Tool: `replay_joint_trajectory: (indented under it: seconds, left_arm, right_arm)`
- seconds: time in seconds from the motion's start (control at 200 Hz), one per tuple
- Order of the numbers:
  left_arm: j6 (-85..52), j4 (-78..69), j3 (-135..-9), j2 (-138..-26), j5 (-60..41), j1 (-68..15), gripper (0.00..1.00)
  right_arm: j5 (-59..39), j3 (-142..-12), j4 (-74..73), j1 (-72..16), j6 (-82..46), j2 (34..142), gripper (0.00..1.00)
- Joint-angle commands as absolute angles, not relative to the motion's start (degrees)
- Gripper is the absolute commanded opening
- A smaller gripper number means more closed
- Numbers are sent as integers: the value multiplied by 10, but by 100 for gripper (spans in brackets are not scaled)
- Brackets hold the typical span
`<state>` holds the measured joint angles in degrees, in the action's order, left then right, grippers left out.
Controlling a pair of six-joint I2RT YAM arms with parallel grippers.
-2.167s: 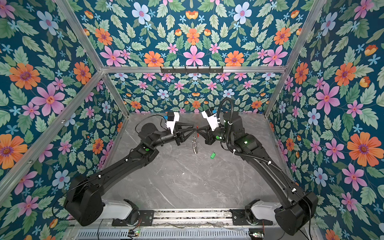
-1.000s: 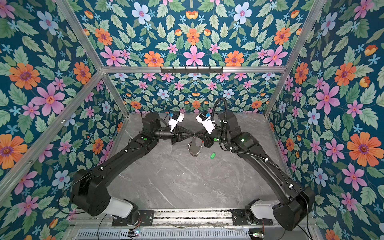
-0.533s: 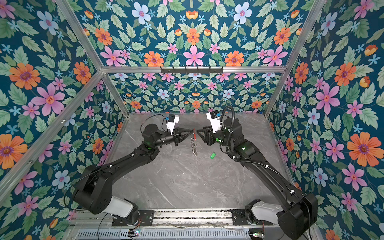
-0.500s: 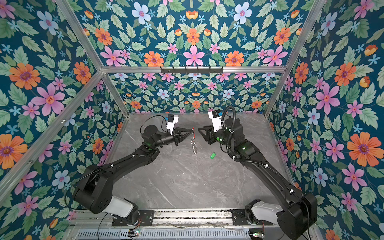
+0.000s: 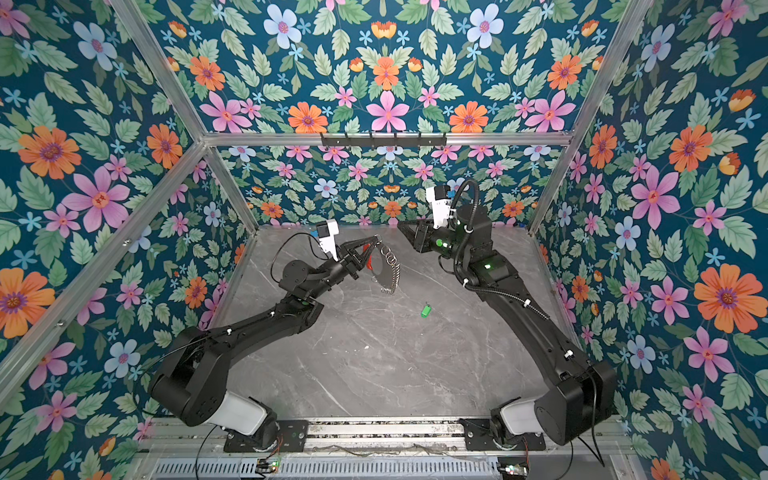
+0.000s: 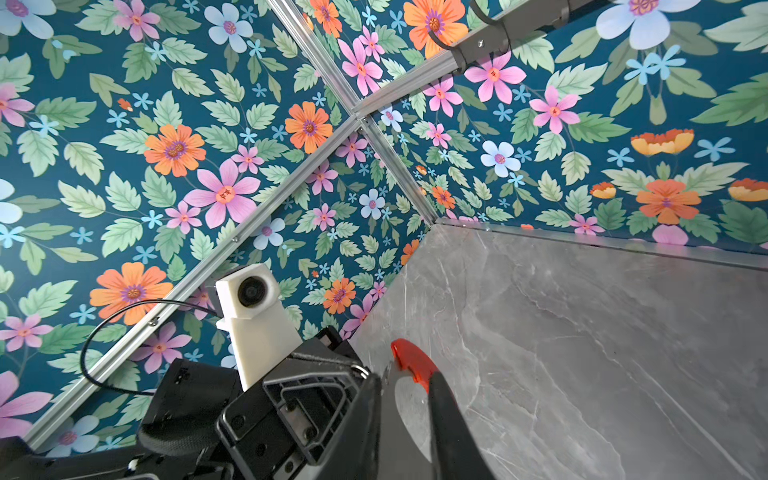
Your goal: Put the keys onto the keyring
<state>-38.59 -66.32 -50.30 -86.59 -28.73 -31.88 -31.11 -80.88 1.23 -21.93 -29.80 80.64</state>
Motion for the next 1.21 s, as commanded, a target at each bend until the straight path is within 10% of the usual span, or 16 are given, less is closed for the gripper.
replay_joint_trajectory:
  seconds: [0.0, 0.46, 1.201]
  left_arm:
    - [-371, -653, -519, -864, -293, -317, 0]
    - [-526, -824, -591, -945, -283, -259, 0]
    - [-654, -630, -607, -918, -129, -275, 0]
  right_arm:
    - [-389, -840, 26, -201, -323, 826, 24]
    - [-510, -914, -130, -199, -434, 945, 15]
    - [-475, -1008, -30, -246, -363, 1028, 9]
